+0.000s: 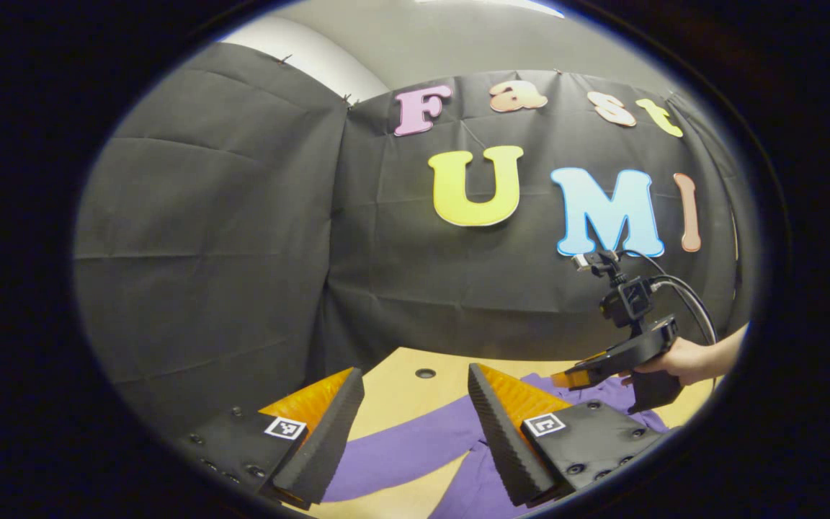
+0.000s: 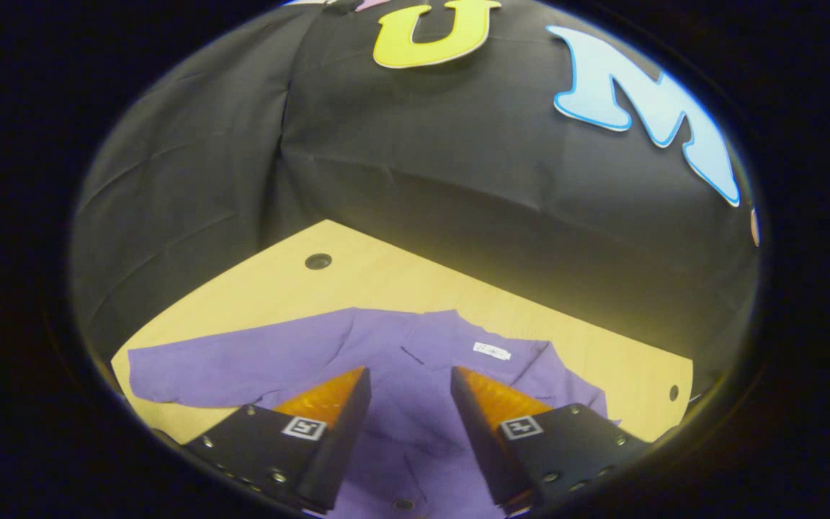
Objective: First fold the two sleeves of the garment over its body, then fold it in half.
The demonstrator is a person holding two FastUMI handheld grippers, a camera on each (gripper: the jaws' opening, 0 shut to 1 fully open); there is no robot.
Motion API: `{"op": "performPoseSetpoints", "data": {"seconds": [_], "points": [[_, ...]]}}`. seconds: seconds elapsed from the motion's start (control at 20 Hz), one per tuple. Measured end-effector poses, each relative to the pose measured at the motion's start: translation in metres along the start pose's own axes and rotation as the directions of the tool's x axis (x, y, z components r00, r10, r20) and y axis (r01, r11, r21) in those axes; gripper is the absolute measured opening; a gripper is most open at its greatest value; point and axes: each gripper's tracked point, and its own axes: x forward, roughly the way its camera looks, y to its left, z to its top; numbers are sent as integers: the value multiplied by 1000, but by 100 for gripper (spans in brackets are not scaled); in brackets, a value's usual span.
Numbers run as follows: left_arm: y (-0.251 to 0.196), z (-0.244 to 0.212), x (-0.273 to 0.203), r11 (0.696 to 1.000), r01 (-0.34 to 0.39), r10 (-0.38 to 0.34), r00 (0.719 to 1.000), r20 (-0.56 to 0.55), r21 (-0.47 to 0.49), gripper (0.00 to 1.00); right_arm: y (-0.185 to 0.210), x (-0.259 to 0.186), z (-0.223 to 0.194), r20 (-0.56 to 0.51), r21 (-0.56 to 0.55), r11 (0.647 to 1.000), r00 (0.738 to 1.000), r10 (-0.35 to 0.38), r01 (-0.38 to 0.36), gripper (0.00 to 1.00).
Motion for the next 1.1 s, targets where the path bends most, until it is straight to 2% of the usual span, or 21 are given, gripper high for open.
{"op": "performPoseSetpoints", "data": {"seconds": [0.05, 0.3, 0.35, 0.4, 0.45, 0.55, 0.75, 0.9, 1.1], "points": [[0, -2, 1, 1000, -1, 1, 1000, -3, 3, 94, 0, -6, 5, 17, 4, 1000, 1000, -5, 5, 80], [9, -20, 3, 999, -36, 36, 999, -38, -6, 94, 2, -40, 30, 112, 10, 1000, 994, -15, 14, 82], [13, -25, 5, 999, -49, 49, 998, -47, -7, 94, 3, -51, 34, 132, 12, 1000, 991, -15, 13, 80], [18, -30, 5, 998, -68, 68, 996, -55, -8, 94, 5, -58, 38, 151, 16, 1000, 988, -16, 13, 83], [26, -36, 5, 996, -90, 89, 994, -67, -11, 94, 5, -68, 42, 170, 21, 1000, 985, -18, 15, 92], [45, -51, 5, 989, -143, 140, 985, -96, -23, 94, 6, -87, 48, 208, 26, 999, 978, -25, 20, 91], [91, -91, 4, 957, -285, 271, 943, -192, -50, 94, 10, -126, 49, 268, 44, 999, 963, -37, 26, 91], [122, -119, -1, 928, -367, 338, 903, -265, -66, 94, 9, -148, 41, 289, 42, 998, 956, -57, 46, 91], [154, -150, -10, 889, -453, 408, 846, -343, -61, 95, 9, -167, 22, 275, 21, 998, 959, -70, 66, 91]]}}
